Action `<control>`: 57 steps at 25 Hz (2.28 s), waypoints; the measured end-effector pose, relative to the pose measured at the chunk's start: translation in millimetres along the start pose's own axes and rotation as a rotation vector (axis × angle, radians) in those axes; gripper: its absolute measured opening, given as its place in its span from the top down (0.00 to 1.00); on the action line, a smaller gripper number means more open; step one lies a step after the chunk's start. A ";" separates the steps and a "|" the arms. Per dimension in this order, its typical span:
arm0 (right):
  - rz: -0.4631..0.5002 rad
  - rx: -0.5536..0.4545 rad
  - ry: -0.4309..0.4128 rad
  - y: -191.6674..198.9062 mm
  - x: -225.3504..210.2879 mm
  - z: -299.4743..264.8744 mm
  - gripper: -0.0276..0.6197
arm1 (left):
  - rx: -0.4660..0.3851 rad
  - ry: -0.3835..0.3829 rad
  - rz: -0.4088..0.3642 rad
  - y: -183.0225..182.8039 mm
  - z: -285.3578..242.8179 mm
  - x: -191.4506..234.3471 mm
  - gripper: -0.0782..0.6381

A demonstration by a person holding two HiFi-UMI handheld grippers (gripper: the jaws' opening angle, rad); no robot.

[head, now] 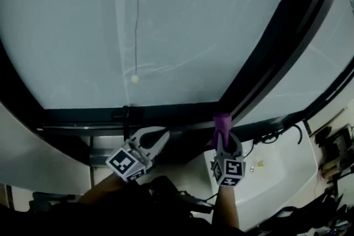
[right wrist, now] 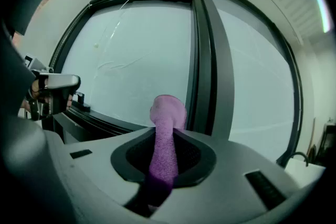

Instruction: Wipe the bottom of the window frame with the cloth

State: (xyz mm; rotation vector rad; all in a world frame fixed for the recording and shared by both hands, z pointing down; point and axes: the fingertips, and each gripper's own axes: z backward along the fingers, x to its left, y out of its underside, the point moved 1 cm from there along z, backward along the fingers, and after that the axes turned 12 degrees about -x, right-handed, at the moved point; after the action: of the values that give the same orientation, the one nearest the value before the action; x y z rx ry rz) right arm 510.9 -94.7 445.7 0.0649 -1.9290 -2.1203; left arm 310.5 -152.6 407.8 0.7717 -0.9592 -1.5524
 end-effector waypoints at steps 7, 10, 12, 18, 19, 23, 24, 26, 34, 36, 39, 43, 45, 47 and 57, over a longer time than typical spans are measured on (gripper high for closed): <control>0.172 0.138 0.057 1.5 -17.2 -49.1 0.85 | -0.014 -0.015 0.009 -8.2 7.6 8.8 0.90; 0.283 0.261 0.109 18.0 -23.3 -69.9 0.85 | -0.023 -0.021 0.027 -8.9 8.0 11.3 0.90; 0.372 0.342 0.119 30.4 -20.5 -82.8 0.85 | -0.024 -0.017 0.030 -9.3 7.5 10.4 0.90; 0.535 0.468 0.148 50.0 -16.2 -98.1 0.85 | -0.017 -0.008 0.046 -11.5 9.7 6.9 0.90; 0.547 0.476 0.143 50.4 -15.8 -100.2 0.85 | -0.013 -0.007 0.047 -11.2 10.3 6.4 0.90; 0.624 0.534 0.077 52.5 -8.5 -107.5 0.85 | 0.001 -0.020 0.051 -9.2 13.9 6.5 0.90; 0.647 0.539 0.048 48.6 -3.9 -108.5 0.85 | 0.003 -0.026 0.051 -8.9 15.3 6.9 0.90; 0.682 0.543 -0.007 48.9 0.6 -108.7 0.85 | 0.009 -0.038 0.049 -8.7 18.6 8.0 0.90; 0.697 0.546 -0.146 42.9 24.8 -105.5 0.85 | 0.023 -0.086 0.019 -10.9 31.6 3.9 0.90; 0.695 0.551 -0.165 42.5 29.8 -106.1 0.85 | 0.029 -0.105 0.016 -11.0 35.7 3.3 0.90; 0.677 0.547 -0.187 42.1 34.9 -105.8 0.85 | 0.032 -0.125 0.006 -12.5 40.8 0.1 0.90; 0.659 0.534 -0.224 41.4 42.4 -104.1 0.85 | 0.044 -0.142 -0.012 -18.9 43.7 -9.8 0.90; 0.653 0.522 -0.245 40.7 49.5 -102.9 0.85 | 0.040 -0.163 -0.023 -22.9 45.6 -12.0 0.90; 0.656 0.513 -0.266 40.4 55.2 -103.9 0.85 | 0.042 -0.192 -0.029 -23.9 46.7 -12.7 0.90; 0.623 0.488 -0.347 39.5 70.7 -102.0 0.85 | 0.073 -0.283 -0.079 -34.7 50.1 -28.5 0.90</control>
State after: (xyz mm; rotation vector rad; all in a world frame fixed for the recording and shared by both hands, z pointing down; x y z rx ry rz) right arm 471.6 -212.9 483.8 -0.7484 -2.2262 -1.2944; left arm 256.5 -113.4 399.5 0.6565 -1.2097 -1.7345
